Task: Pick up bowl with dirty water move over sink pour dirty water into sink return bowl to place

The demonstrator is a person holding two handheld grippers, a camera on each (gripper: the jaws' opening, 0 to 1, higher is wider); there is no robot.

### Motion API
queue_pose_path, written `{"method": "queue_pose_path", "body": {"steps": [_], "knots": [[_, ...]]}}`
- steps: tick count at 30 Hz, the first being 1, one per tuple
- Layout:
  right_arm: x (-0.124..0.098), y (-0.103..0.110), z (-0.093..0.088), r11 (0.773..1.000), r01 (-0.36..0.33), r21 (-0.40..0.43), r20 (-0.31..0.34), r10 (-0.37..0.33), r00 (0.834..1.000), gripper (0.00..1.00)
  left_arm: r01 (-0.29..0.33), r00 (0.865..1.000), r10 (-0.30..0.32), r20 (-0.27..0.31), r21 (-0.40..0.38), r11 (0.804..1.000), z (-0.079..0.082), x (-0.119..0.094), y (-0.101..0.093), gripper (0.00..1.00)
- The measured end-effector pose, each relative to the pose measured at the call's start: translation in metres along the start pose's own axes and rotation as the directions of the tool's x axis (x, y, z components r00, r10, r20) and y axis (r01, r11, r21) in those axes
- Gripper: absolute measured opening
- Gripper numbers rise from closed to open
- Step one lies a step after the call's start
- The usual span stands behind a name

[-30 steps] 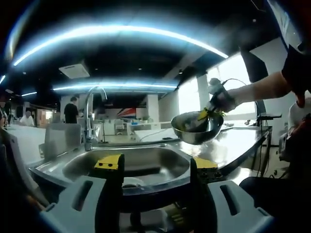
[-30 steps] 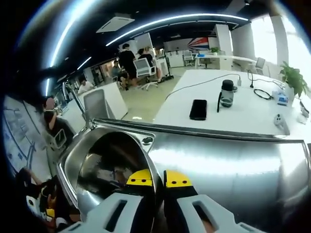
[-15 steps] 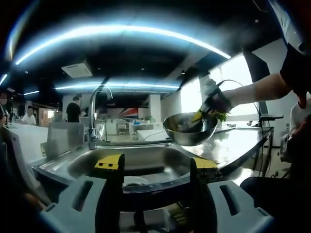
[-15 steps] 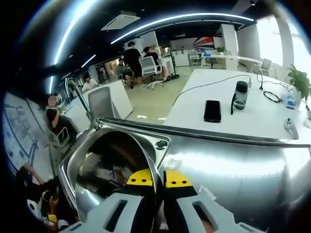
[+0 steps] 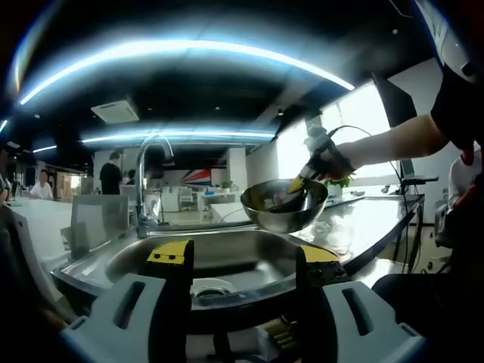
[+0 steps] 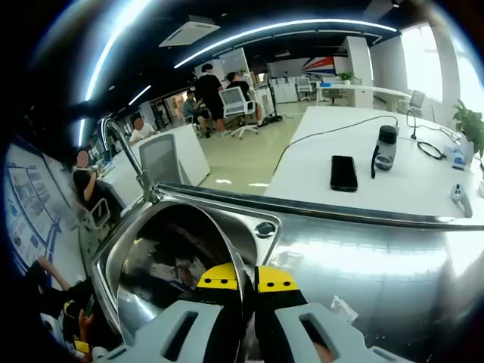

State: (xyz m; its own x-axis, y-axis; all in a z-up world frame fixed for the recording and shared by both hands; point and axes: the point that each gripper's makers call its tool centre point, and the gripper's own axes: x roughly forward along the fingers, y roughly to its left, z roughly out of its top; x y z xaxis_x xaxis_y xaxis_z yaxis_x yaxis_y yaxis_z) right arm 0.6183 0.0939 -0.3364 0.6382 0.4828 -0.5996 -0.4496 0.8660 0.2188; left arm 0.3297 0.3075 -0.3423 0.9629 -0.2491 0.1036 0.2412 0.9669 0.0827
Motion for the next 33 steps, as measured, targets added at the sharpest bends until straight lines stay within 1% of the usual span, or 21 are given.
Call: {"method": "queue_pose_path", "body": {"steps": [6,8,11,14,17,21,24,31,33], "knots": [[0.012,0.011,0.002,1.0,-0.005,-0.01,0.007,0.005,1.0,0.0,0.03,1.0,-0.03,0.01,-0.002,1.0,0.004,0.001,-0.006,0.54],[0.015,0.014,0.003,1.0,-0.001,-0.029,0.011,0.002,1.0,0.0,0.031,0.999,-0.031,0.009,-0.001,1.0,0.005,0.001,-0.006,0.54],[0.021,0.016,0.004,0.999,-0.005,-0.034,0.016,0.005,1.0,0.0,0.026,1.0,-0.026,-0.002,-0.002,1.0,0.002,0.001,-0.004,0.54],[0.025,0.018,0.011,0.999,-0.003,-0.048,0.035,0.005,0.999,0.0,0.025,1.0,-0.025,-0.008,-0.002,1.0,0.0,0.001,-0.004,0.54],[0.026,0.02,0.014,0.997,0.01,-0.074,0.055,-0.006,0.998,0.0,0.029,1.0,-0.029,-0.008,-0.001,1.0,0.0,0.001,-0.005,0.54],[0.03,0.02,0.019,0.991,0.034,-0.128,0.075,-0.025,0.997,0.0,0.028,1.0,-0.028,-0.011,0.001,1.0,-0.001,0.002,-0.003,0.54],[0.029,0.023,0.017,0.985,0.056,-0.166,0.091,-0.041,0.995,0.0,0.029,1.0,-0.029,-0.01,0.0,1.0,0.0,0.003,-0.003,0.54],[0.031,0.027,0.019,0.975,0.075,-0.209,0.11,-0.052,0.993,0.0,0.034,0.999,-0.034,-0.011,0.005,0.999,0.0,0.004,-0.003,0.54],[0.029,0.032,0.019,0.97,0.088,-0.228,0.127,-0.06,0.99,0.0,0.035,0.999,-0.035,-0.011,0.002,0.999,0.0,0.004,-0.002,0.54]]}}
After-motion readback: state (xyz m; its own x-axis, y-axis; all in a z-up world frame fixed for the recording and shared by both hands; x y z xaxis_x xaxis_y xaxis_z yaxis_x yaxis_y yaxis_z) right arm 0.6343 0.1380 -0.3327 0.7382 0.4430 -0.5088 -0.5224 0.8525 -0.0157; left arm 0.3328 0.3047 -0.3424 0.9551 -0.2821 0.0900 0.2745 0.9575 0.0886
